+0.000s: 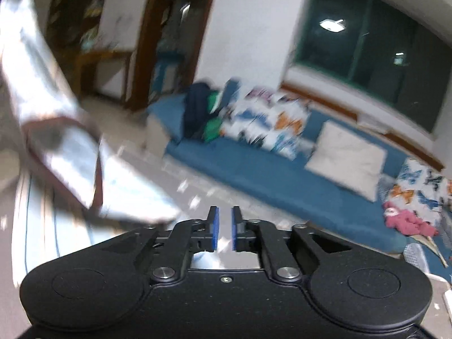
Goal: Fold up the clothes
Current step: 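Lift the shirt up with both grippers and shake it out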
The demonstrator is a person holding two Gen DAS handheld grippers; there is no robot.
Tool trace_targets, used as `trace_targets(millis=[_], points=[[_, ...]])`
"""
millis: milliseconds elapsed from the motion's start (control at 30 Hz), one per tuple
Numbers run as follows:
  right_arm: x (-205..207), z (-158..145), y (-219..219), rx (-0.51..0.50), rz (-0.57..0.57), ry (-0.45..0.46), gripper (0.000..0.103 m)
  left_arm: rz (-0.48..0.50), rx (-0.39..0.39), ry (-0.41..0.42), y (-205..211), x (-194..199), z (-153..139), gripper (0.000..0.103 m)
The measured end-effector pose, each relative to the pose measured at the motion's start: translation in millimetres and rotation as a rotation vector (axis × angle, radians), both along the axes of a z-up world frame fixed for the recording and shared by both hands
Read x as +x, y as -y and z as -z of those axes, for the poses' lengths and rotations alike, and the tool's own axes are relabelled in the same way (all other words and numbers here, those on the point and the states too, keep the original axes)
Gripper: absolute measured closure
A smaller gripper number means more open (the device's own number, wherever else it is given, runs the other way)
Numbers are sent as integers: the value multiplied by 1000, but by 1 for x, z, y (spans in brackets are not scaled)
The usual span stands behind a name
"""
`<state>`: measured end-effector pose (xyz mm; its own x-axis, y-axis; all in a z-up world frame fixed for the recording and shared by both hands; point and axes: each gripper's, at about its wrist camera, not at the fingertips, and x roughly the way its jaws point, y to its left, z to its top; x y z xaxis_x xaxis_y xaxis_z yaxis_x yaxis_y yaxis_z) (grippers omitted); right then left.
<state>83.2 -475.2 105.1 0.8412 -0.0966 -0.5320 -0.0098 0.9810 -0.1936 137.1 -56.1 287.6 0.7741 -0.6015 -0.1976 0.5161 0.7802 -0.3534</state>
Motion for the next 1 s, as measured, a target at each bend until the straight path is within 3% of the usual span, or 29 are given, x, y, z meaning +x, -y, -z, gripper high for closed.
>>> trace_targets(millis=[167,267,467,533,567,600,700,833,1000], points=[[17,45,-10,4,-80,-88,67,-5,20,8,-7,5,2,99],[39,39,-36,15,-122,-113,63,-20,32,5,-11,11,4,99],[59,54,-57,-61,-179,-139,58,-39,38,-5,-20,24,3,99],[67,58,-64,-90,-182,-156,73,-47,35,-13,-22,31,4,99],[71,60,-67,-106,-175,-164,92,-52,37,-15,-22,34,4,99],[74,61,-70,-121,-168,-172,97,-57,40,-16,-22,37,4,99],[79,60,-65,-163,-127,-147,100,-80,59,-26,-16,54,2,99],[89,19,-53,-223,-37,-54,100,-95,31,-19,-7,79,-13,99],[84,-55,-34,-322,84,98,101,-82,-49,6,0,99,-45,99]])
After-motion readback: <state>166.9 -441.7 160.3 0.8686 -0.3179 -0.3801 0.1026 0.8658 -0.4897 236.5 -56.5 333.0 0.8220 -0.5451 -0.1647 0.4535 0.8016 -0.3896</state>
